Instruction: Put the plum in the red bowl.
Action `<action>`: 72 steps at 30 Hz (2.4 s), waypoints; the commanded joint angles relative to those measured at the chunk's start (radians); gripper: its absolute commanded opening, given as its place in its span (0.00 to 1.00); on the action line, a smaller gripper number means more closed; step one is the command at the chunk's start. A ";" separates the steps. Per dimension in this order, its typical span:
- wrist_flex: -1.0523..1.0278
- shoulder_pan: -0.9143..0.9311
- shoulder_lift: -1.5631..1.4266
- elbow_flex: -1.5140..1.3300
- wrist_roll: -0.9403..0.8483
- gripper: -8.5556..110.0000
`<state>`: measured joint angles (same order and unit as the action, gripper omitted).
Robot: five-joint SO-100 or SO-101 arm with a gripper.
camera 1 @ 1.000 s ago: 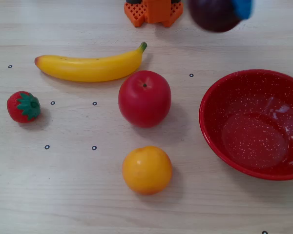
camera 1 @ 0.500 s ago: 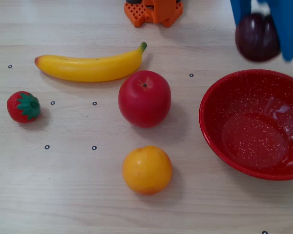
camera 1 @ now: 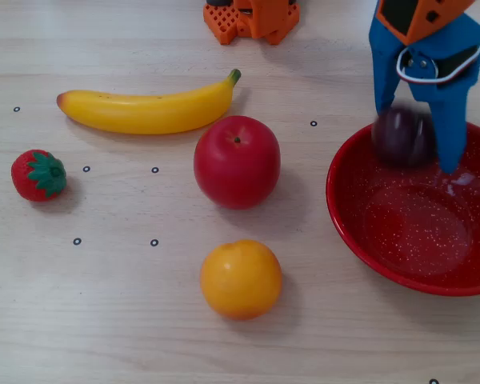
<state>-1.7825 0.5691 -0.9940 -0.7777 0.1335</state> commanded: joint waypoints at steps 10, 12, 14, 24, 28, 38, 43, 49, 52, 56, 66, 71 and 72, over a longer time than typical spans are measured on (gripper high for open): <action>0.071 -0.009 -0.064 0.081 -0.003 0.47; 0.058 -0.023 -0.089 0.106 0.003 0.42; 0.055 -0.040 -0.120 0.127 0.003 0.37; 0.063 -0.158 -0.337 0.100 0.006 0.07; 0.051 -0.221 -0.428 0.063 0.014 0.07; 0.147 -0.413 -0.742 -0.222 0.015 0.07; 0.371 -0.532 -1.009 -0.574 0.005 0.07; 0.495 -0.624 -1.292 -0.930 0.032 0.07; 0.534 -0.643 -1.410 -1.075 0.041 0.07; 0.607 -0.646 -1.600 -1.298 0.061 0.07; 0.756 -0.618 -1.999 -1.781 0.067 0.07; 0.850 -0.614 -2.108 -1.965 0.060 0.07; 0.874 -0.611 -2.126 -2.005 0.052 0.07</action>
<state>-0.9679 -0.0583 -3.0894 -2.7888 0.1764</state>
